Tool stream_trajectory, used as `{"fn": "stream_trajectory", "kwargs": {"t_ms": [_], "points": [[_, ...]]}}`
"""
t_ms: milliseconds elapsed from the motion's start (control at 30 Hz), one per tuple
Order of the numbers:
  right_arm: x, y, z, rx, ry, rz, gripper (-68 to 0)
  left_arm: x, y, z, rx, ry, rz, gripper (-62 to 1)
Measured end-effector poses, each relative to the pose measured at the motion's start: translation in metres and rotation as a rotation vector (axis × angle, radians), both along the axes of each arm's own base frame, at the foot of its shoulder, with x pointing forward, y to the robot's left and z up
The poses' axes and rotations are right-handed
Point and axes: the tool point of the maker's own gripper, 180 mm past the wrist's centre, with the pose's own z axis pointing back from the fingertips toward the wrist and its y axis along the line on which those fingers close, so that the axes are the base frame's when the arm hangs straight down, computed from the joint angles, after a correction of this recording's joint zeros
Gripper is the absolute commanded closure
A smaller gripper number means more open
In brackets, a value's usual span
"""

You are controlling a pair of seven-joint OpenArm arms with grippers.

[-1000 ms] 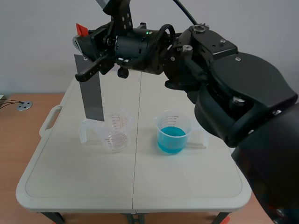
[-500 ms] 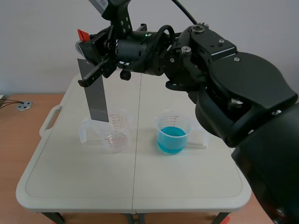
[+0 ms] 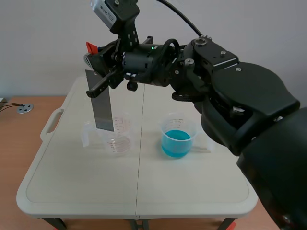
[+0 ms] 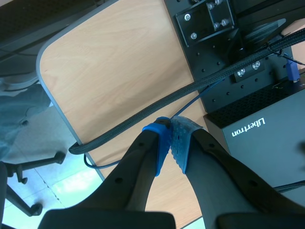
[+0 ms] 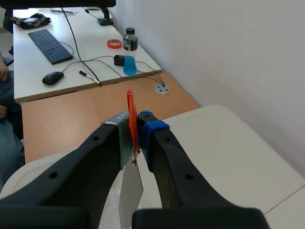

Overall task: Hold the metal plate by the orange handle, dip it into the blue solution, take it out and point at it, then put the plate back in the beaker on the left.
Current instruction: 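Put the plate into the left beaker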

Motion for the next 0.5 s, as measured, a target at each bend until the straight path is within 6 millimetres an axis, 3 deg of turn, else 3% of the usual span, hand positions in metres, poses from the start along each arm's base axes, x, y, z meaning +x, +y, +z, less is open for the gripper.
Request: {"fn": "stream_trajectory", "kwargs": {"t_ms": [500], "points": [[0.000, -0.008, -0.047, 0.015, 0.082, 0.009, -1.4, 0.000, 0.000, 0.000, 0.000, 0.000, 0.000, -1.6]]}}
